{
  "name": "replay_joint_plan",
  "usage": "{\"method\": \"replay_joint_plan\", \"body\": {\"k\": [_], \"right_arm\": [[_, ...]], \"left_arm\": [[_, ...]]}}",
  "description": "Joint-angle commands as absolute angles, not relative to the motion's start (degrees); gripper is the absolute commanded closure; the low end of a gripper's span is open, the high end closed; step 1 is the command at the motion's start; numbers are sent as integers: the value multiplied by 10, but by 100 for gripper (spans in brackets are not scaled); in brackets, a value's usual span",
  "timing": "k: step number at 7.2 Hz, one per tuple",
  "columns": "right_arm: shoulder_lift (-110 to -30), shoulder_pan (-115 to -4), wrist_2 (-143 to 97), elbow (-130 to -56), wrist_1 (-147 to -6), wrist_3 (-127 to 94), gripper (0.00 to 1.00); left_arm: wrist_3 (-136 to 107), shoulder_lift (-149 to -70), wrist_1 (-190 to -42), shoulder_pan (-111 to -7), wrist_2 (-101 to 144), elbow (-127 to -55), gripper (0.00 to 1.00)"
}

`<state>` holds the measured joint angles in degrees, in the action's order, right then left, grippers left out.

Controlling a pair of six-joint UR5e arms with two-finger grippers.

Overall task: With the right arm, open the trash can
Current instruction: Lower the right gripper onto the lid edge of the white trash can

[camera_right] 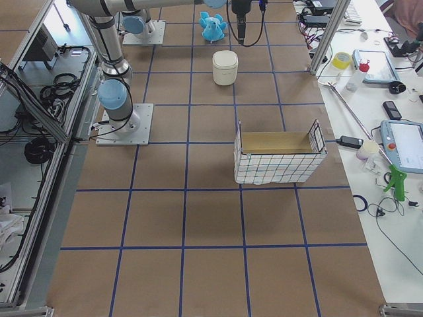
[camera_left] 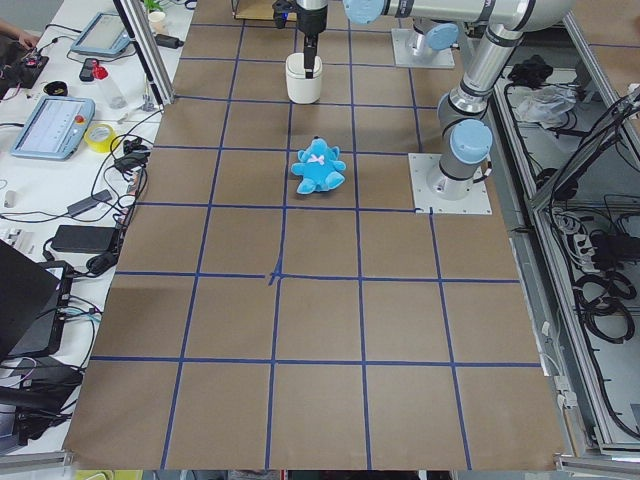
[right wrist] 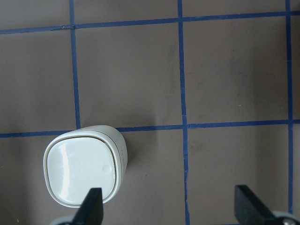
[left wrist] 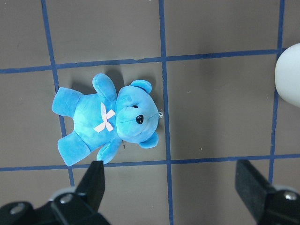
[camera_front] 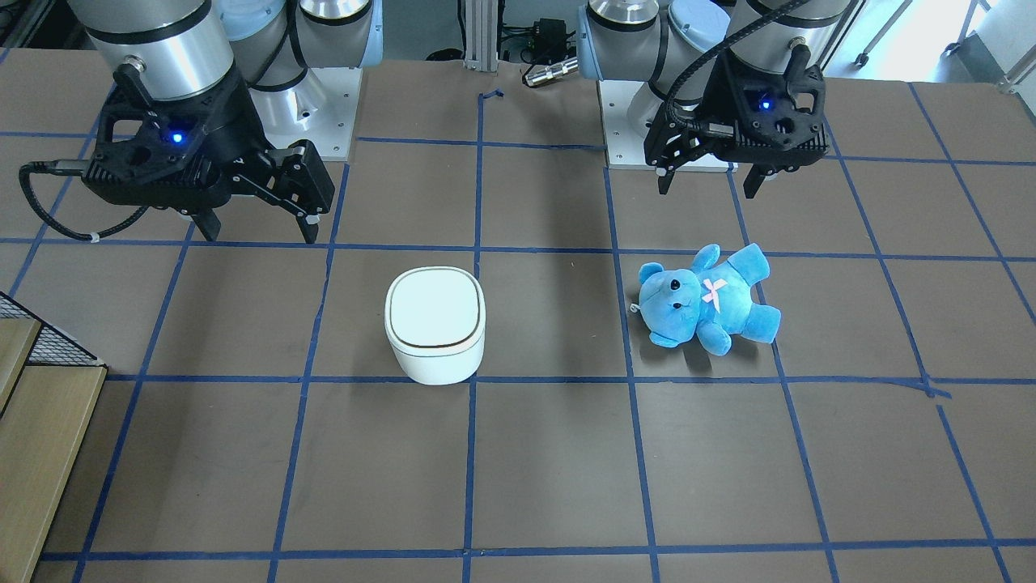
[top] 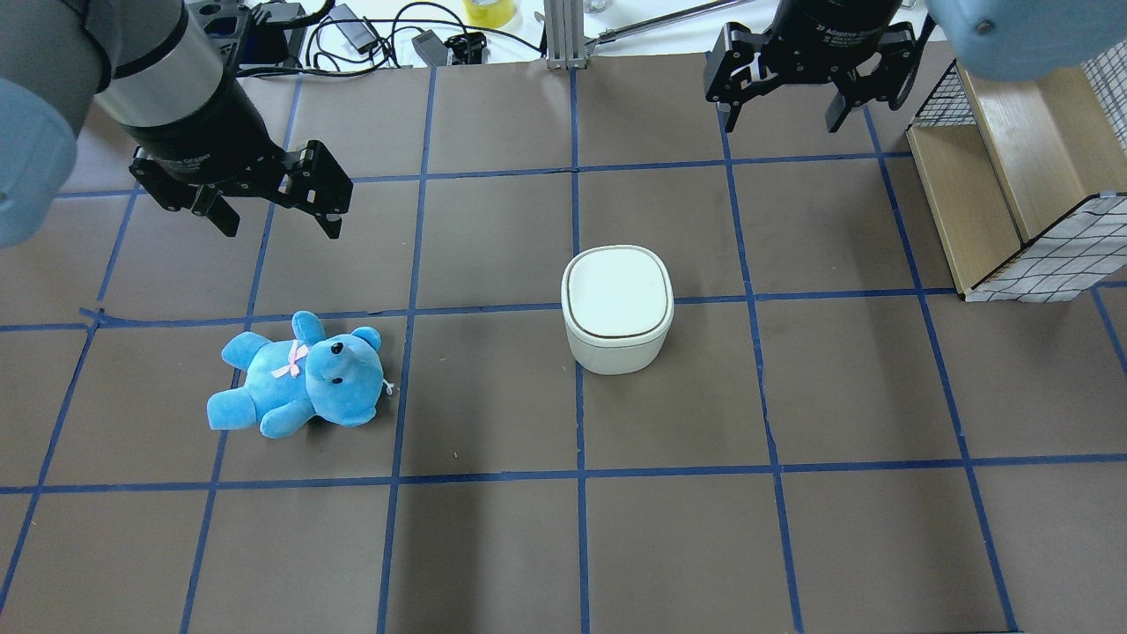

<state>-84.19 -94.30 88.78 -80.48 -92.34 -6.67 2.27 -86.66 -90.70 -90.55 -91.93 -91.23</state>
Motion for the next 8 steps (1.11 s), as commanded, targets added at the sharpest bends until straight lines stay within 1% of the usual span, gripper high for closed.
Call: {"method": "replay_joint_plan", "body": {"k": [1,2,3,4,5,6,8], "right_arm": [[-842,-943,889,-806,-925,-66,2],[-842,-944,889,-802,-925,-66,30],[-843,-946,884,-802,-922,-71,68],[-843,-948,881,-801,-920,-75,100],[-843,-958,879,-807,-918,-94,100],[-832,-990,877,-815,-918,-138,100],[-810,-1039,878,-859,-952,-184,100]], "left_arm": [[23,-867,-906,-905,-919,-912,0],[23,-867,-907,-905,-919,-912,0],[23,-867,-907,-905,-919,-912,0],[23,-867,-907,-905,-919,-912,0],[22,-867,-907,-905,-919,-912,0],[22,-867,-907,-905,-919,-912,0],[23,-867,-907,-905,-919,-912,0]]}}
